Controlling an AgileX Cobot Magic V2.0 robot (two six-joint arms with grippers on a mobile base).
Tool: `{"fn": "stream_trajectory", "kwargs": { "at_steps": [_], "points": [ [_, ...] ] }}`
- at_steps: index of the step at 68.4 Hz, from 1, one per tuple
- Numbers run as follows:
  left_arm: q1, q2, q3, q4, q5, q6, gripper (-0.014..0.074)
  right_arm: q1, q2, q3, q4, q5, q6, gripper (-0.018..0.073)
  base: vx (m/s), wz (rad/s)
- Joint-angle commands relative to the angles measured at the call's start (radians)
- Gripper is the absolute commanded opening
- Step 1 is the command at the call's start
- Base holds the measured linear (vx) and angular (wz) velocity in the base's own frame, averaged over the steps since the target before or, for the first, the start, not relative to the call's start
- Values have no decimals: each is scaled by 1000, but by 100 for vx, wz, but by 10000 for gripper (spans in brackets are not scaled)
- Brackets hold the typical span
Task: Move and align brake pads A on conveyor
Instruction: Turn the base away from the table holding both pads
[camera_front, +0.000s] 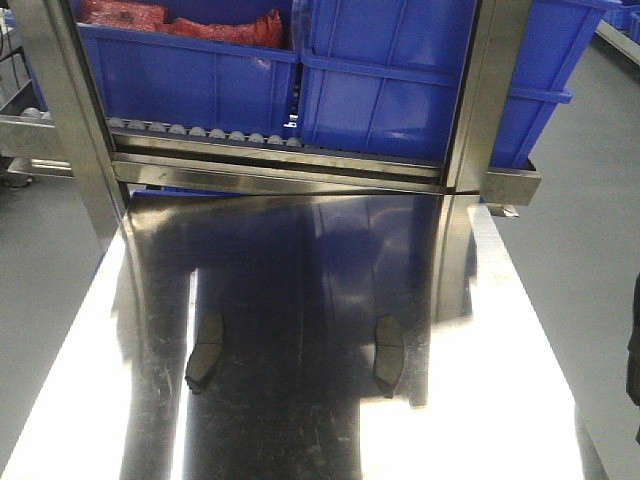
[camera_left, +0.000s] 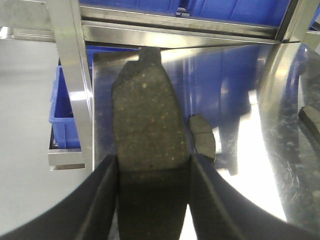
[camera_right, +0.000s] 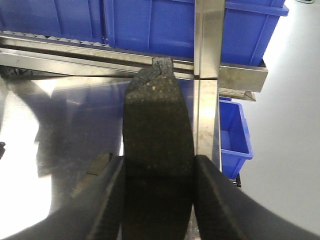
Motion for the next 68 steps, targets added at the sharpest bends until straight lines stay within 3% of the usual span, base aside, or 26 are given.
{"fn": "stream_trajectory", "kwargs": {
  "at_steps": [1, 22, 68],
  "points": [
    [-5, 7, -25, -13, -85, -1, -6, -1, 4, -32, -9, -89, -3, -8, -2, 8],
    [-5, 7, -25, -12, -85, -1, -6, -1, 4, -32, -9, -89, -3, -8, -8, 40],
    [-5, 7, -25, -12, -85, -1, -6, -1, 4, -32, -10, -71, -3, -8, -18, 85]
  ]
}}
